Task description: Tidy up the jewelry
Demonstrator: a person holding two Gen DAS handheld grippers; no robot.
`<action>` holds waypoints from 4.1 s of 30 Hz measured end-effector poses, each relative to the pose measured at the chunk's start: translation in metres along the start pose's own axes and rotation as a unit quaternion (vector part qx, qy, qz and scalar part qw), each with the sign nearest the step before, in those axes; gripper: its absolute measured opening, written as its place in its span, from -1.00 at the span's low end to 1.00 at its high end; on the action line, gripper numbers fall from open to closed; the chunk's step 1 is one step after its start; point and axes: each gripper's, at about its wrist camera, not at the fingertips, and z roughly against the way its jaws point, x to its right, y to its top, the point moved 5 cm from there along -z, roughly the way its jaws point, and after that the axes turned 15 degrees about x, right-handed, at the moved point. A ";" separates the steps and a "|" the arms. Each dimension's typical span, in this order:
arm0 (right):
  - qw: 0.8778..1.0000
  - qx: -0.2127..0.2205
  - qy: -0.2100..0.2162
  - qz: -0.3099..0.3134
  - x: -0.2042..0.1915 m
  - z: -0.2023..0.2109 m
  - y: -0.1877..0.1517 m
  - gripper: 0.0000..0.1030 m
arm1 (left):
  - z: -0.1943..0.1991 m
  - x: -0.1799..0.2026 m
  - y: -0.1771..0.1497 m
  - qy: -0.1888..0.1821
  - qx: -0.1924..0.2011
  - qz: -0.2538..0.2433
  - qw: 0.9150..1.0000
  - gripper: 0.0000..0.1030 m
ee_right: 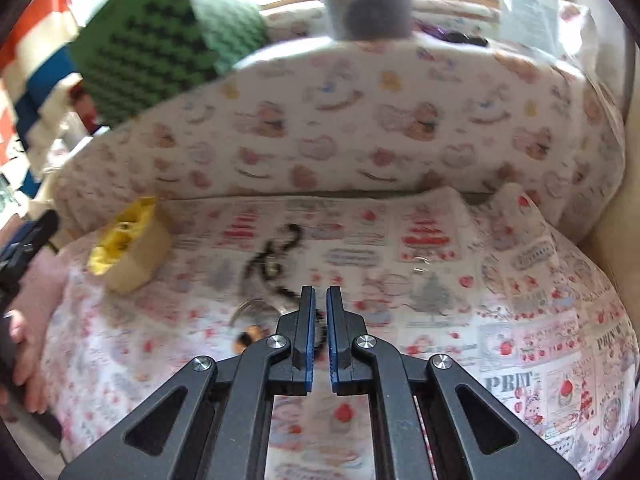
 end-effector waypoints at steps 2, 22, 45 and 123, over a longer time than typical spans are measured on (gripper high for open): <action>1.000 -0.005 0.003 0.003 0.004 -0.002 -0.002 -0.87 | 0.000 0.000 0.000 0.000 0.000 -0.001 1.000 0.94; 0.996 -0.069 0.006 0.060 -0.028 -0.039 -0.035 -0.85 | -0.002 -0.002 -0.003 0.003 -0.003 -0.007 1.000 0.94; 0.982 0.180 -0.053 0.022 -0.011 0.041 0.030 -0.89 | -0.005 0.013 -0.012 -0.003 -0.008 -0.033 0.999 0.94; 0.992 0.027 -0.088 -0.091 0.055 -0.030 0.010 0.22 | -0.045 0.134 -0.099 -0.246 -0.192 -0.007 0.950 -0.83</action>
